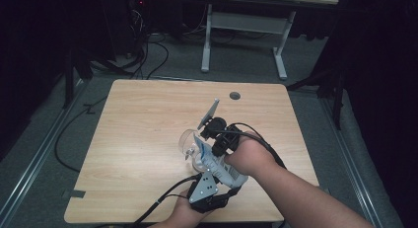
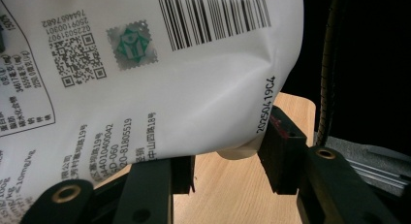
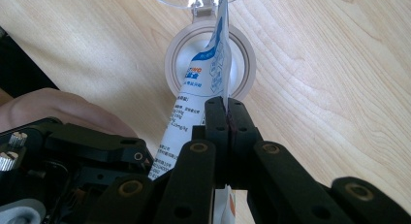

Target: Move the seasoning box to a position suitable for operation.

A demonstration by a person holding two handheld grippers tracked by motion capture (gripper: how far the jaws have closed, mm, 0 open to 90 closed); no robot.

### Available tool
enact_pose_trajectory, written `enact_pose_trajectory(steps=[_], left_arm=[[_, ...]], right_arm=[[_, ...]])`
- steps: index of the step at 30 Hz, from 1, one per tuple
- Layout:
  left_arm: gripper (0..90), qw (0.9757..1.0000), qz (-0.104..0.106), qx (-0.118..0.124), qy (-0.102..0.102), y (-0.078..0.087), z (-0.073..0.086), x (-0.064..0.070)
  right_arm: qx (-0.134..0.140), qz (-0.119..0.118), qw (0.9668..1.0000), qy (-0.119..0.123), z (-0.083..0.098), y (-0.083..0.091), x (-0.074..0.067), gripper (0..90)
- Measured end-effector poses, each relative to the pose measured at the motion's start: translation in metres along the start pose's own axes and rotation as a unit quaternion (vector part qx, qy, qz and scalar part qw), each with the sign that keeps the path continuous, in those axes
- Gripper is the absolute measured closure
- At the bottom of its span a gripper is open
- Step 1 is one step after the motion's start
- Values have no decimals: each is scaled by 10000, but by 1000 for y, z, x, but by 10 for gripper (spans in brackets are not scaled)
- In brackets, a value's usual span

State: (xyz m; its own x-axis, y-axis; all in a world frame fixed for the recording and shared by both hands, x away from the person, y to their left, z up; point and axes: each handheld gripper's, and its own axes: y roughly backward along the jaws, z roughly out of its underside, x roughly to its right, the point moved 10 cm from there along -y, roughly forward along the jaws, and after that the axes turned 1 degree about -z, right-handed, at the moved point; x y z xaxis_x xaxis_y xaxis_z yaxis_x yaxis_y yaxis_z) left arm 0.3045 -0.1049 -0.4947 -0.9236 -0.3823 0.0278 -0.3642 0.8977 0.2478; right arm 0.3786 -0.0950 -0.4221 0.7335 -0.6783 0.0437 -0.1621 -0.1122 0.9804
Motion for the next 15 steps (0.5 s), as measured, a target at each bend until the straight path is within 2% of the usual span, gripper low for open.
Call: enact_pose_trajectory(steps=[12, 15], left_arm=[[611, 10000, -6, 2, -9, 0, 0, 0], [611, 10000, -6, 10, -3, 1, 0, 0]], right_arm=[[-8, 11, 10000, -19, -1, 0, -1, 900], [8, 20, 10000, 47, -1, -1, 0, 900]])
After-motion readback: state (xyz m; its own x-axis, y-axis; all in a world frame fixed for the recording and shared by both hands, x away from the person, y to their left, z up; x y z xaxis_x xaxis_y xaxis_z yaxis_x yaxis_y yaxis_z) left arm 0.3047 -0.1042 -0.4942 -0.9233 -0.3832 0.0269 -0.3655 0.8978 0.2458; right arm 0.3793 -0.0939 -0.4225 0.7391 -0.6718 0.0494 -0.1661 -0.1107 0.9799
